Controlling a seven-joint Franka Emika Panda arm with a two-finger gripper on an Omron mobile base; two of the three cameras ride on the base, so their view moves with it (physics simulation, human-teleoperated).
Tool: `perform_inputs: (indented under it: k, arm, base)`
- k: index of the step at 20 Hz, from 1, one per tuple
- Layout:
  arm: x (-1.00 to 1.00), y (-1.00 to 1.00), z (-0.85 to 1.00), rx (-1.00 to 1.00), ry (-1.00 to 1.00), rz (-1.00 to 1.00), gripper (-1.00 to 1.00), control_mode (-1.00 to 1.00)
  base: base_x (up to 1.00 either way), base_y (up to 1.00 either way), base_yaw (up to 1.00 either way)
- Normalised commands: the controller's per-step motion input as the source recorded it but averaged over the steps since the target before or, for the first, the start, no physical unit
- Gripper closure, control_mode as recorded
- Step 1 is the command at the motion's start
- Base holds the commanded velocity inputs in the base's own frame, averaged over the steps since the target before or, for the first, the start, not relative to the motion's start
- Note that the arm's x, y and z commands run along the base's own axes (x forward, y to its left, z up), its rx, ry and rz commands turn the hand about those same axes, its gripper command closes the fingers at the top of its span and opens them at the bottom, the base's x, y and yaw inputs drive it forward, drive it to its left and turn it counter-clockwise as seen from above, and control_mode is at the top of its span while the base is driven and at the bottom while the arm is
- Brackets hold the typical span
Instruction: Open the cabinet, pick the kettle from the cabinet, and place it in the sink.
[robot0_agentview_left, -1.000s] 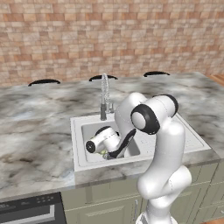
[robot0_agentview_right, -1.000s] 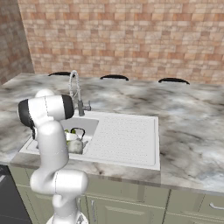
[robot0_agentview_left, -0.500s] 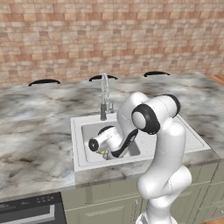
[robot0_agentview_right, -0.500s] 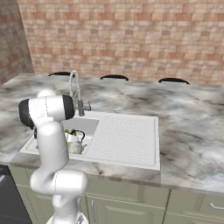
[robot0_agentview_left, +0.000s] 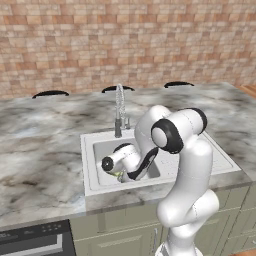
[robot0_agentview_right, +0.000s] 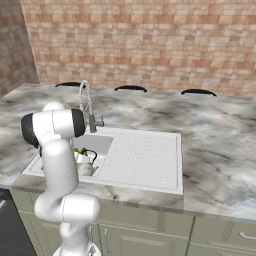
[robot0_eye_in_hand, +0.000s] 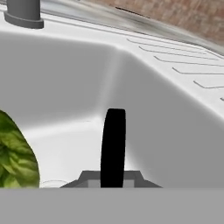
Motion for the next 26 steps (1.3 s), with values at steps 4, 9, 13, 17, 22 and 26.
perform_inputs:
  k: [4, 9, 13, 17, 22, 26]
  arm:
    - [-0.19, 0.00, -0.23, 0.05, -0.10, -0.18, 1.00, -1.00]
    - [-0.25, 0.00, -0.27, 0.02, -0.10, -0.27, 1.00, -1.00]
    - [-0.20, 0.00, -0.30, 0.05, -0.06, -0.29, 1.00, -1.00]
    - [-0.17, 0.00, -0.30, 0.06, -0.03, -0.27, 1.00, -1.00]
    - [-0.22, 0.02, -0.35, 0.07, -0.03, -0.24, 1.00, -1.00]
    - [-0.27, 0.06, -0.39, 0.05, -0.05, -0.23, 1.00, -1.00]
  base:
    - [0.00, 0.00, 0.00]
    - [0.00, 0.00, 0.00]
    - [0.00, 0.00, 0.00]
    - [0.00, 0.00, 0.00]
    - [0.00, 0.00, 0.00]
    - [0.00, 0.00, 0.00]
